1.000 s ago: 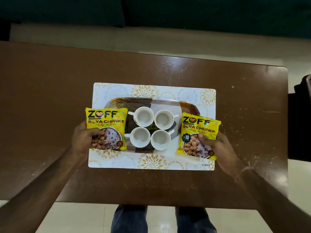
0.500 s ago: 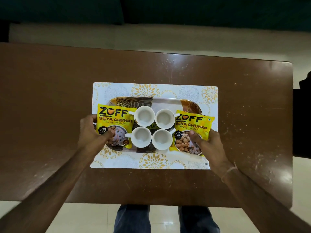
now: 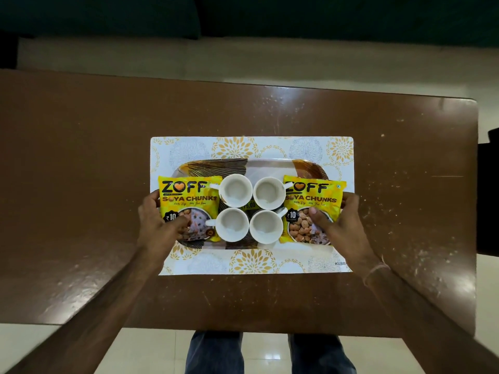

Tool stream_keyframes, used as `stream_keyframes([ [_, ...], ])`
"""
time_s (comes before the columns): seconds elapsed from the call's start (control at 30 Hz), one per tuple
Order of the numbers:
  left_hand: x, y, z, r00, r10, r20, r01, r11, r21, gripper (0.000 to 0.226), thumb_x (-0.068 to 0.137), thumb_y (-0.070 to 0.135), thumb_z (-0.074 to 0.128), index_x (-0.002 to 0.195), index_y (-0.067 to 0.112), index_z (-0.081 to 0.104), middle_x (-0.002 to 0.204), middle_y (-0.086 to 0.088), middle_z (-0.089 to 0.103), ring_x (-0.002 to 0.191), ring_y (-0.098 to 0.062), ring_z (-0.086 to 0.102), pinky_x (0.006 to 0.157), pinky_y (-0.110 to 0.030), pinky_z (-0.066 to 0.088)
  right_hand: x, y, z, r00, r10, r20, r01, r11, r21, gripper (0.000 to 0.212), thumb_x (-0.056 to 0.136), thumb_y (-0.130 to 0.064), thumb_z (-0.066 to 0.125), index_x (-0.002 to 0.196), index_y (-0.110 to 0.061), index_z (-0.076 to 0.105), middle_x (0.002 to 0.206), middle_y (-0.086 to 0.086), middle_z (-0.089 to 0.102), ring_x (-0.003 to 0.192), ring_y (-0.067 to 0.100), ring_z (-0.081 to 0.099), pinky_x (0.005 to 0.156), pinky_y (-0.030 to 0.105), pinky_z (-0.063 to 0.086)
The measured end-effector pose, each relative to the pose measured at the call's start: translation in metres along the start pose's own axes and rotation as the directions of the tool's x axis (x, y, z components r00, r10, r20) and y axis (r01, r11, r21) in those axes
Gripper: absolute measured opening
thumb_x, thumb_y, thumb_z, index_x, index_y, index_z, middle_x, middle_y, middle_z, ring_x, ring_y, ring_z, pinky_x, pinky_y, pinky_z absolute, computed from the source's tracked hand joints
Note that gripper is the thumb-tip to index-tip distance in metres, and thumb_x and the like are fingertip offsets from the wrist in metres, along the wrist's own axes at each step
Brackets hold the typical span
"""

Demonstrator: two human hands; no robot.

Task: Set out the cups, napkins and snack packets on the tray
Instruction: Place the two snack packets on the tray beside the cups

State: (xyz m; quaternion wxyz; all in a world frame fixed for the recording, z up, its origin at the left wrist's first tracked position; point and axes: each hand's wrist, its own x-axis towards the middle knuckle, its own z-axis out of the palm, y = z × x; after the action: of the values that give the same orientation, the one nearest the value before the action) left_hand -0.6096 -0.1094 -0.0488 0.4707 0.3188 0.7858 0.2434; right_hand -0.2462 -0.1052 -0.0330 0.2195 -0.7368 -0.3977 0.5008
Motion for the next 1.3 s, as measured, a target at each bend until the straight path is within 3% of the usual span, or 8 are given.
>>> stream_keyframes([
  [0.13, -0.002, 0.0, 0.0, 1.0, 0.028, -0.011, -0.028, 0.999, 0.02, 0.064, 0.064, 0.027, 0.075, 0.119, 0.044, 0.046, 0.131, -0.013, 0.048, 0.115, -0.032, 0.058, 0.086, -0.058, 0.057, 0.0, 0.0, -0.001, 1.0, 0.0, 0.016, 0.001, 0.999, -0.039, 0.074, 0.084, -0.029, 0.077, 0.136, -0.023, 0.024, 0.118, -0.005, 0.058, 0.099, -0.011, 0.062, 0.096, 0.033, 0.048],
  [0.27, -0.004, -0.003, 0.003, 0.996, 0.085, 0.007, -0.085, 0.996, 0.023, 0.064, 0.072, 0.027, 0.076, 0.128, 0.034, 0.047, 0.131, -0.012, 0.05, 0.121, -0.031, 0.056, 0.091, -0.058, 0.055, -0.002, -0.001, -0.001, 1.0, -0.017, 0.024, 0.019, 0.998, -0.062, 0.093, 0.085, -0.039, 0.073, 0.152, -0.021, 0.012, 0.143, 0.008, 0.046, 0.124, 0.015, 0.057, 0.108, 0.039, 0.044],
  [0.37, -0.001, -0.004, 0.004, 0.996, 0.09, 0.009, -0.09, 0.996, 0.005, 0.068, 0.075, 0.019, 0.077, 0.134, 0.03, 0.046, 0.135, -0.013, 0.05, 0.123, -0.031, 0.056, 0.093, -0.059, 0.054, -0.002, 0.005, 0.001, 1.0, -0.013, 0.02, 0.014, 0.996, -0.086, 0.087, 0.089, -0.032, 0.071, 0.154, -0.017, 0.016, 0.151, 0.008, 0.035, 0.137, 0.024, 0.045, 0.114, 0.05, 0.037],
  [0.53, 0.004, -0.005, 0.006, 0.994, 0.106, 0.011, -0.106, 0.994, -0.014, 0.068, 0.082, 0.005, 0.078, 0.138, 0.025, 0.045, 0.136, -0.013, 0.05, 0.121, -0.029, 0.058, 0.093, -0.055, 0.055, -0.002, 0.011, 0.002, 1.0, -0.02, 0.009, 0.021, 0.996, -0.087, 0.058, 0.091, -0.027, 0.07, 0.139, -0.022, 0.038, 0.132, 0.0, 0.041, 0.131, 0.026, 0.047, 0.111, 0.051, 0.04],
  [0.8, 0.006, -0.003, 0.005, 0.991, 0.134, 0.003, -0.134, 0.991, 0.005, 0.068, 0.081, 0.006, 0.081, 0.136, 0.029, 0.046, 0.135, -0.007, 0.052, 0.118, -0.024, 0.058, 0.092, -0.052, 0.056, -0.003, 0.012, 0.001, 1.0, 0.009, 0.027, -0.007, 0.998, -0.068, 0.051, 0.09, -0.033, 0.071, 0.129, -0.035, 0.036, 0.133, 0.007, 0.051, 0.128, 0.027, 0.051, 0.107, 0.054, 0.042],
  [0.93, 0.003, -0.005, 0.004, 0.979, 0.201, -0.037, -0.198, 0.977, 0.079, 0.078, 0.08, 0.019, 0.083, 0.142, 0.035, 0.039, 0.141, -0.003, 0.044, 0.122, -0.017, 0.051, 0.096, -0.04, 0.051, -0.003, 0.014, 0.001, 1.0, -0.016, -0.001, 0.016, 0.995, -0.099, 0.064, 0.087, -0.038, 0.073, 0.138, -0.025, 0.038, 0.137, 0.004, 0.043, 0.129, 0.023, 0.051, 0.11, 0.049, 0.042],
  [1.07, 0.001, -0.007, 0.007, 0.966, 0.258, -0.023, -0.252, 0.954, 0.162, 0.09, 0.079, 0.024, 0.084, 0.151, 0.032, 0.03, 0.139, 0.004, 0.035, 0.116, 0.007, 0.04, 0.092, -0.016, 0.038, -0.006, 0.017, 0.005, 0.996, -0.043, -0.074, 0.031, 0.987, -0.159, 0.096, 0.084, -0.034, 0.076, 0.156, -0.014, 0.016, 0.149, 0.005, 0.026, 0.131, 0.013, 0.039, 0.108, 0.028, 0.032],
  [1.3, -0.003, 0.007, 0.007, 0.968, 0.25, 0.028, -0.248, 0.933, 0.262, 0.082, 0.081, 0.018, 0.08, 0.15, 0.021, 0.037, 0.134, -0.007, 0.044, 0.123, -0.013, 0.045, 0.1, -0.033, 0.043, -0.008, 0.012, 0.006, 0.995, -0.057, -0.078, 0.034, 0.961, -0.273, 0.107, 0.085, -0.036, 0.075, 0.158, -0.009, 0.001, 0.16, 0.014, 0.018, 0.148, 0.031, 0.023, 0.118, 0.038, 0.022],
])
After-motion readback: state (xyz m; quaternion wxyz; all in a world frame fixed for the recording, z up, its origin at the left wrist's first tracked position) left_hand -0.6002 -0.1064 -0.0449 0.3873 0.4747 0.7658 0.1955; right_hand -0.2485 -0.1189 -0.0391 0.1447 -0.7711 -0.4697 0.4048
